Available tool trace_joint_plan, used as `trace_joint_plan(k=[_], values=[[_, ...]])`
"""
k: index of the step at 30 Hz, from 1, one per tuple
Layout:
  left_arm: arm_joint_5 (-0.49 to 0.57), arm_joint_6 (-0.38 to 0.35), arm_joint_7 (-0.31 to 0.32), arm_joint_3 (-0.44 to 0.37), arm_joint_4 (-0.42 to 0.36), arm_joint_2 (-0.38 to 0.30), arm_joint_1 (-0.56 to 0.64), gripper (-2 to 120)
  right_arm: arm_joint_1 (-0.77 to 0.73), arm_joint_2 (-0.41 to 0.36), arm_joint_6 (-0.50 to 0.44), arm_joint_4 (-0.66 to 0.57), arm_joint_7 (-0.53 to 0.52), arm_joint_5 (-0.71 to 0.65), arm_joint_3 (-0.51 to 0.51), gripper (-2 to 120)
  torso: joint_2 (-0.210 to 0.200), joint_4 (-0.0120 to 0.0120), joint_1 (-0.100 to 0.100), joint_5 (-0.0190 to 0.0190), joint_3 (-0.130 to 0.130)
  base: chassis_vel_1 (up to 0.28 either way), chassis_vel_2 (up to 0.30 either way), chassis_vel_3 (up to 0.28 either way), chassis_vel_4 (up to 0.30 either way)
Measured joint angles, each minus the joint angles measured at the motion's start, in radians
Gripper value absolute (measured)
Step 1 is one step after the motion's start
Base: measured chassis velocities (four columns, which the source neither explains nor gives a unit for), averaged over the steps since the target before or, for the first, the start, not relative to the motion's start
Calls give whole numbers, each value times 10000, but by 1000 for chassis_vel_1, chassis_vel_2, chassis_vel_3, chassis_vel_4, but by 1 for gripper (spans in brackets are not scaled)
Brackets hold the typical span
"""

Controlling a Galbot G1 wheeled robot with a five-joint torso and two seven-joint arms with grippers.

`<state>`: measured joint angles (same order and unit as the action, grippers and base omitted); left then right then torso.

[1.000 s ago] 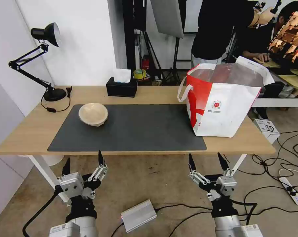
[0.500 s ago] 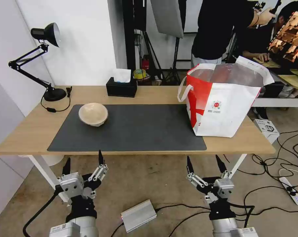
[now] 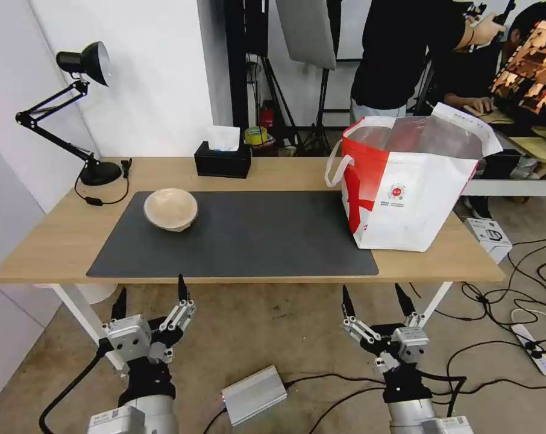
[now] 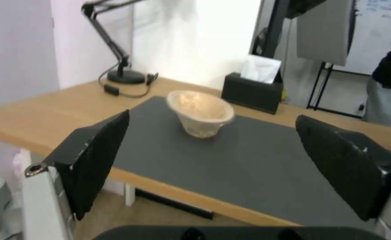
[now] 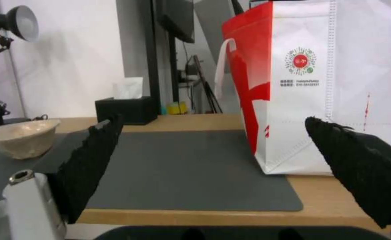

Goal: Pick up the trash from the table and place it into the takeout bag.

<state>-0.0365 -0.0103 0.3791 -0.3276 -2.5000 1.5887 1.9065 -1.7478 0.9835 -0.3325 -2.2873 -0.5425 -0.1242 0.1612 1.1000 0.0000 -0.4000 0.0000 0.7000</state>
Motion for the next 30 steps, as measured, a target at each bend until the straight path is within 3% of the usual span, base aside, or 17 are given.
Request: trace_joint_plan(k=[12, 19, 26, 28, 30], values=[[2001, -162, 559, -502, 0, -741, -476, 100, 2, -1, -2, -1, 7, -6, 3, 100, 0, 0, 0, -1, 0, 0, 0, 0, 0], [2841, -153, 571, -767, 0, -1091, -826, 100, 2, -1, -2, -3, 7, -9, 3, 100, 0, -1, 0, 0, 0, 0, 0, 0, 0], [5134, 67, 881, -937, 0, -1547, -1411, 100, 3, -1, -2, -4, 8, -14, 3, 100, 0, 0, 0, 0, 0, 0, 0, 0, 0], [6389, 179, 1003, -1085, 1, -1661, -1800, 100, 3, -2, -2, -5, 7, -15, 2, 100, 0, 0, 0, 0, 0, 0, 0, 0, 0], [6782, 203, 1037, -1109, 0, -1691, -1931, 100, 3, -2, -2, -4, 7, -14, 3, 100, -1, 0, 0, 0, 0, 0, 0, 0, 0]])
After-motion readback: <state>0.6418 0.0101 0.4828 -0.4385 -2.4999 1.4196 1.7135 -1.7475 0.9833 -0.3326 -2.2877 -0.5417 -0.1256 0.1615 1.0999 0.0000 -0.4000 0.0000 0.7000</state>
